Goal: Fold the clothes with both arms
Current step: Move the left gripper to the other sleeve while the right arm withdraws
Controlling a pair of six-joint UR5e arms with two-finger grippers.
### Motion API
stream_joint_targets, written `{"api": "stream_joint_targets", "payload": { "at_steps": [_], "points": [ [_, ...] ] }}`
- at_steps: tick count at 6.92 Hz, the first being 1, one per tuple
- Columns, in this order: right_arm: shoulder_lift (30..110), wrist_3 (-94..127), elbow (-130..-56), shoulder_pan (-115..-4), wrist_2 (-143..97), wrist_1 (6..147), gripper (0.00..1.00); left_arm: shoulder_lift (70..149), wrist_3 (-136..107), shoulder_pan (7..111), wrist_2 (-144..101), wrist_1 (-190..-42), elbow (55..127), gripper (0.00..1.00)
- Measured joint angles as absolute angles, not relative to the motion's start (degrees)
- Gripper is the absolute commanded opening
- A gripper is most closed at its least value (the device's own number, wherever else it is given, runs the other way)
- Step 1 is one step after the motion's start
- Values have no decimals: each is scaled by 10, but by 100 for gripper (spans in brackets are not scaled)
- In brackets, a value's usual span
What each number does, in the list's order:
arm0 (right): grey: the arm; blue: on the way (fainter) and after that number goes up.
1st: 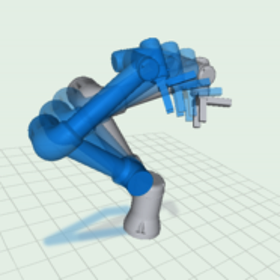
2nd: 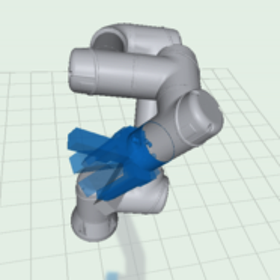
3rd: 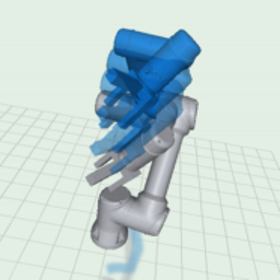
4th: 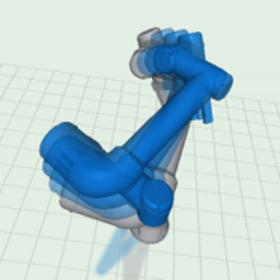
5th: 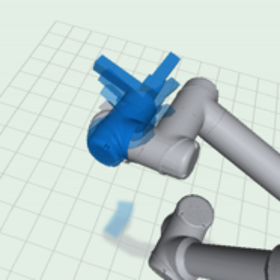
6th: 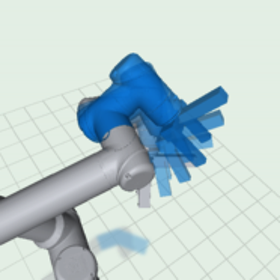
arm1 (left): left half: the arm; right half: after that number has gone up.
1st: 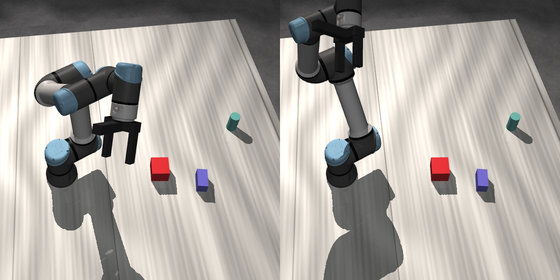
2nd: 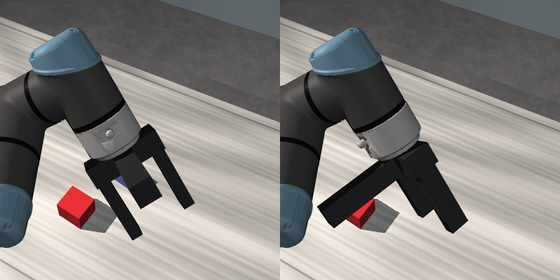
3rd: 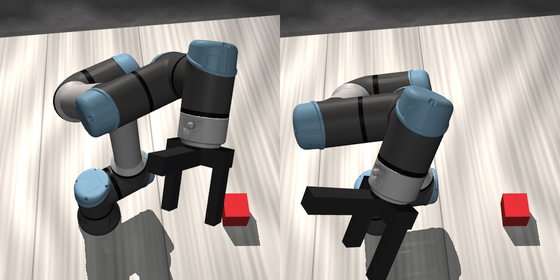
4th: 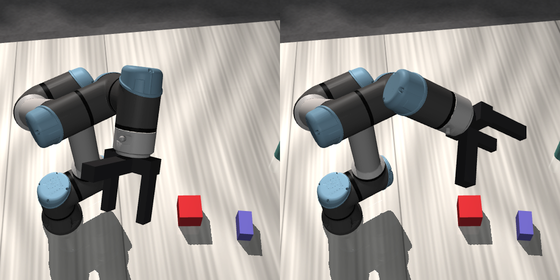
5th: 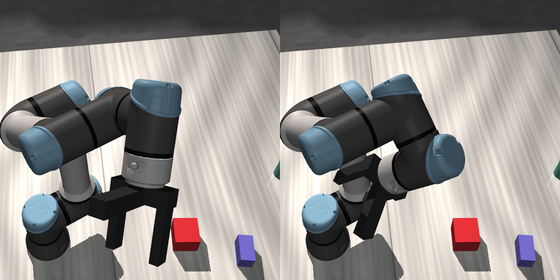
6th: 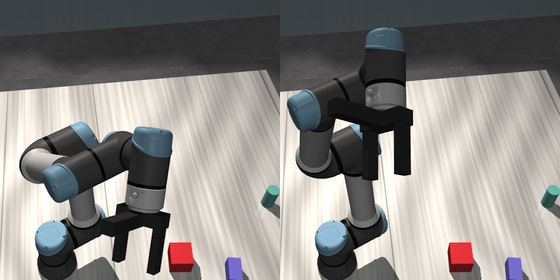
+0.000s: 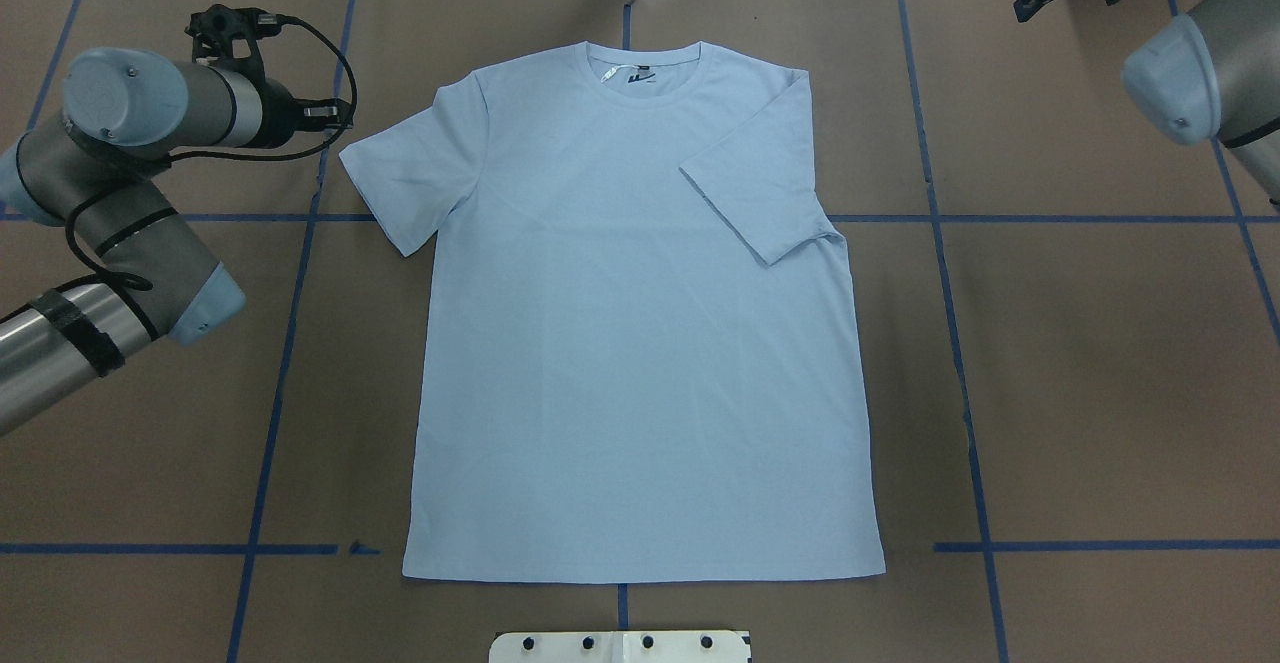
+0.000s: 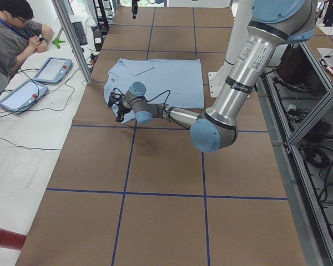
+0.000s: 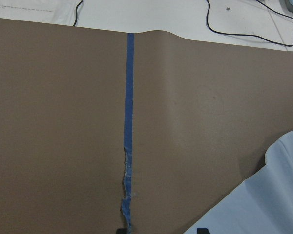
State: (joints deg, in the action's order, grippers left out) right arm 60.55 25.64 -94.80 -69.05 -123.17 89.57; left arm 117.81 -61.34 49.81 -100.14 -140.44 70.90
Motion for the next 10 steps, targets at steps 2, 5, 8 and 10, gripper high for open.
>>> {"api": "stream_joint_targets", "payload": {
  "at_steps": [2, 5, 8, 10],
  "points": [
    [608, 257, -950, -691, -1231, 896, 100, 1188, -613, 485, -994, -1412, 684, 56],
    [608, 257, -950, -691, -1231, 896, 100, 1189, -611, 468, -987, -1416, 676, 56],
    [608, 257, -950, -690, -1231, 896, 100, 1187, -609, 467, -986, -1416, 676, 2],
    [609, 257, -950, -690, -1231, 896, 100, 1188, -608, 466, -986, -1415, 676, 0]
  ]
}}
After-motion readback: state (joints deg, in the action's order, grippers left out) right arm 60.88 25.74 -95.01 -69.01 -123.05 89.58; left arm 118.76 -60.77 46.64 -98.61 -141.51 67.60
